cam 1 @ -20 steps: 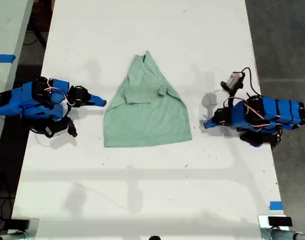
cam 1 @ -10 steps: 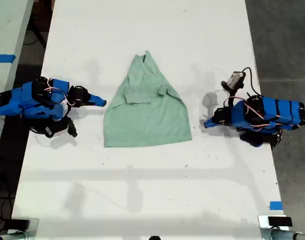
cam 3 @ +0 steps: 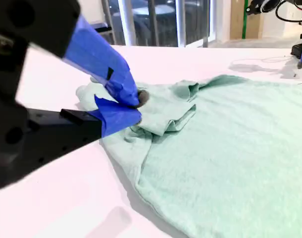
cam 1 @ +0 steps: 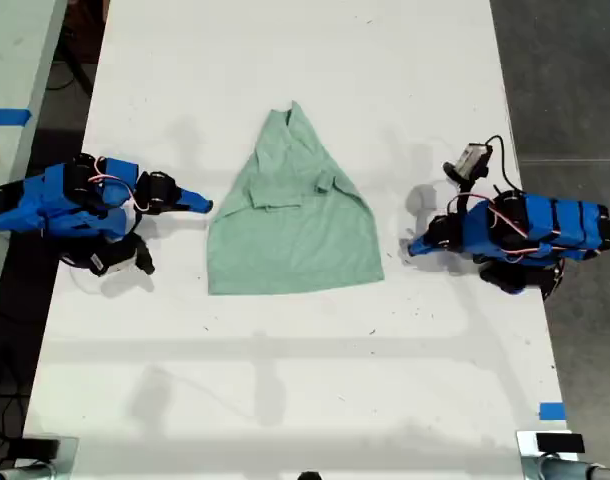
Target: Fold t shirt
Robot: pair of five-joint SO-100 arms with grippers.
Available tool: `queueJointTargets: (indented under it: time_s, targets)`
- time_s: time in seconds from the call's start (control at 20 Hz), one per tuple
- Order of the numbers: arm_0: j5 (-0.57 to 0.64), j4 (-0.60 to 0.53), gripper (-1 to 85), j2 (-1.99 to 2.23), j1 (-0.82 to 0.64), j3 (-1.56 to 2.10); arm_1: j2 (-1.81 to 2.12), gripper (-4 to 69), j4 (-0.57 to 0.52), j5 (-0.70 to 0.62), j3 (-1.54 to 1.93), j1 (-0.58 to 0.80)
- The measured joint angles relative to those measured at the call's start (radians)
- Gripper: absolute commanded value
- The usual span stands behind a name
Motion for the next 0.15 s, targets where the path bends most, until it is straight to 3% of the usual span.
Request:
queueJointTargets:
  time_s: [0.15]
  targets:
    - [0.0,0.0,-0.2,0.0,0.0,0.0,0.0,-0.6,0.0,0.003,0.0,0.0]
